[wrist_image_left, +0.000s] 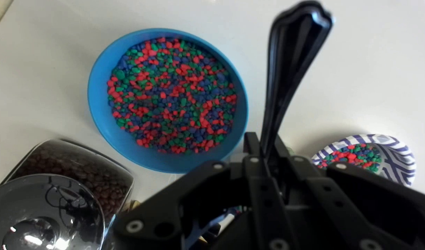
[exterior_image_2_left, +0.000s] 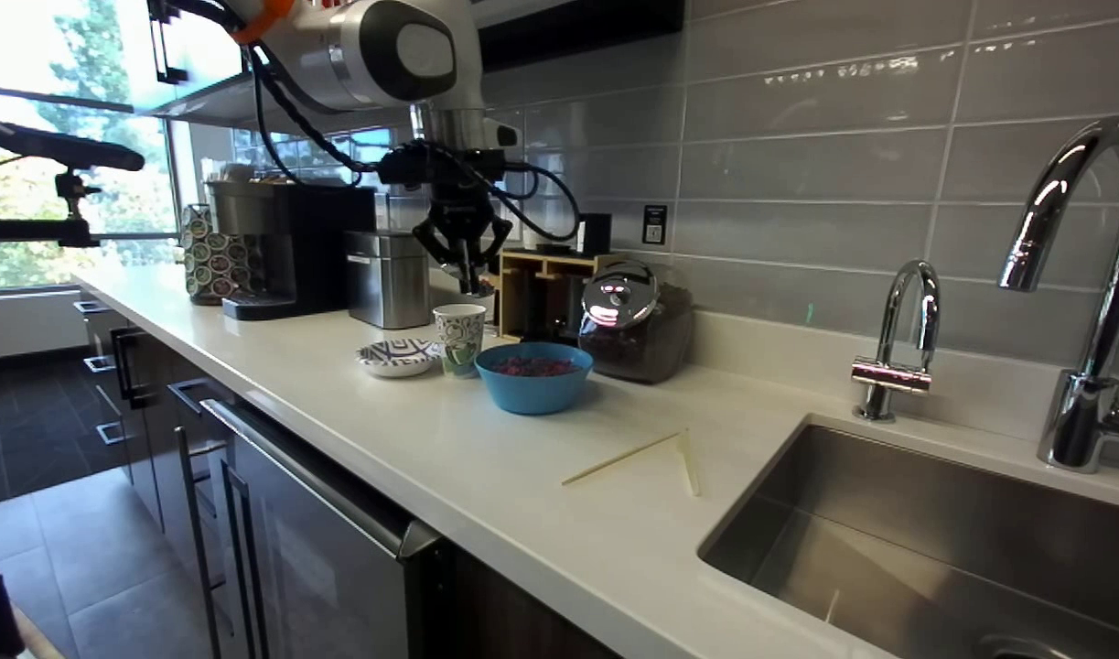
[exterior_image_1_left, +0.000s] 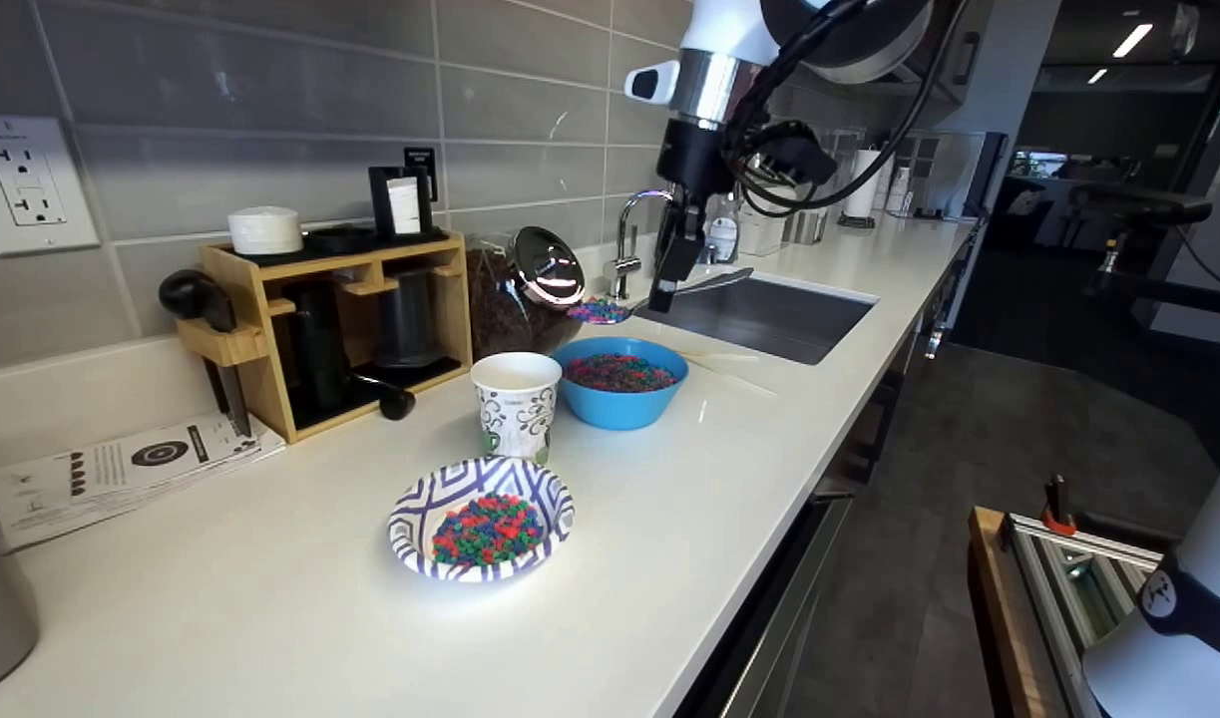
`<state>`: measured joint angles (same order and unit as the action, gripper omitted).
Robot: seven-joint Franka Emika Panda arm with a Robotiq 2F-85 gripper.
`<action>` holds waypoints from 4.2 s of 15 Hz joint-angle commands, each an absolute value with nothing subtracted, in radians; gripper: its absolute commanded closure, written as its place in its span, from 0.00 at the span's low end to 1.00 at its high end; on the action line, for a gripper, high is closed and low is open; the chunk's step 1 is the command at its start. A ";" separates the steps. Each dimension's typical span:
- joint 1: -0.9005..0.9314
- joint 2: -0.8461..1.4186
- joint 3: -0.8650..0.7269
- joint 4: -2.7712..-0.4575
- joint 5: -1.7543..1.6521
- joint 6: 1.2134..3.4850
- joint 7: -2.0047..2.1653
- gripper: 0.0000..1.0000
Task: Move some of the contents in the bowl and put it in the cup using a spoon
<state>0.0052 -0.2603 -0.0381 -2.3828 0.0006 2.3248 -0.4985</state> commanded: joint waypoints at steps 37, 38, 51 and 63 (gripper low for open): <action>0.062 -0.091 0.049 -2.154 -0.191 2.168 -0.393 0.98; 0.063 -0.084 0.050 -2.147 -0.192 2.164 -0.394 0.98; 0.076 -0.003 0.078 -2.050 -0.288 2.038 -0.325 0.98; 0.114 0.083 0.115 -1.935 -0.391 1.922 -0.262 0.98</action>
<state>0.1000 0.0388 0.1074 -1.9985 -0.3514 1.9855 -0.2910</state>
